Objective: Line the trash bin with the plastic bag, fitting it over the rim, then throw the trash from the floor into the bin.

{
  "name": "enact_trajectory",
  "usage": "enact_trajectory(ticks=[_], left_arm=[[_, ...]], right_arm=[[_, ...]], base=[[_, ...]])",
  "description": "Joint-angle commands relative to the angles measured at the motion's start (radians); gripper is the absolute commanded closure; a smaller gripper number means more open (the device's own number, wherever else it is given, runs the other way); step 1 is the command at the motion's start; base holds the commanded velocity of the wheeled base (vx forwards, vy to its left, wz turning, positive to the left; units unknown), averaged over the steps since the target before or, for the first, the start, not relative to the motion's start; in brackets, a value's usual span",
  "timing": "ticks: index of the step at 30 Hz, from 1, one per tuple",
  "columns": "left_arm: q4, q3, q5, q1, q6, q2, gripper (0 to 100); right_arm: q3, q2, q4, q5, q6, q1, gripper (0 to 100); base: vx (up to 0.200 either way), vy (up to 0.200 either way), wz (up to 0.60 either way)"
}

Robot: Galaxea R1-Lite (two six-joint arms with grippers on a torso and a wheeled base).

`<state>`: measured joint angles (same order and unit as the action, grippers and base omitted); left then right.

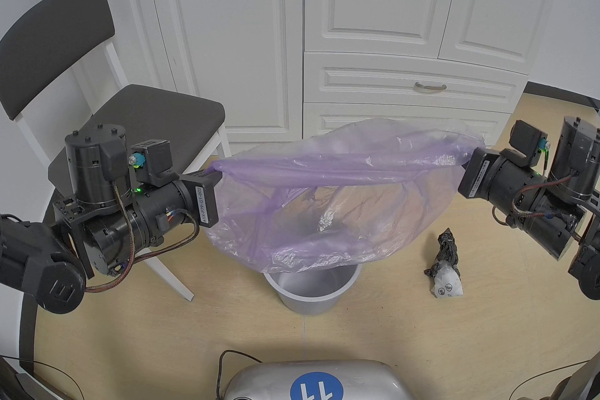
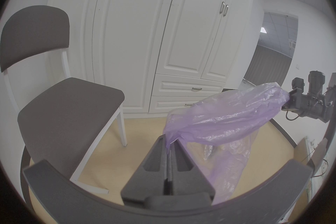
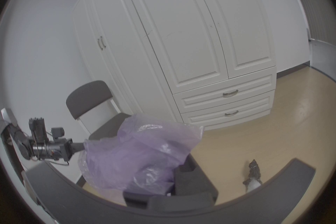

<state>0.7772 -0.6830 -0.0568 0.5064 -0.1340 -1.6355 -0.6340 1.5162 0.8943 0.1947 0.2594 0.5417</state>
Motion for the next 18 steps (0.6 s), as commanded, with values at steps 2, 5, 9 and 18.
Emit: enact_trajectory(ticks=[2,5,9,18], left_arm=[[0.0,0.002,0.0,-0.014,0.002,-0.009,100],[0.002,0.003,0.0,-0.026,0.007,-0.004,100],[0.008,0.006,0.006,-0.051,0.011,-0.006,100],[0.066,0.028,0.041,-0.058,0.008,-0.015,100]], right_arm=[[0.02,-0.013,-0.058,0.0,-0.042,-0.012,100],[0.03,-0.044,-0.207,0.002,-0.089,-0.019,100],[0.063,-0.067,-0.29,0.002,-0.19,-0.055,100],[0.137,-0.056,-0.294,-0.003,-0.315,-0.066,100]], base=[[0.0,0.0,0.0],[0.0,0.0,0.0],[0.0,0.0,0.0],[0.0,0.0,0.0]])
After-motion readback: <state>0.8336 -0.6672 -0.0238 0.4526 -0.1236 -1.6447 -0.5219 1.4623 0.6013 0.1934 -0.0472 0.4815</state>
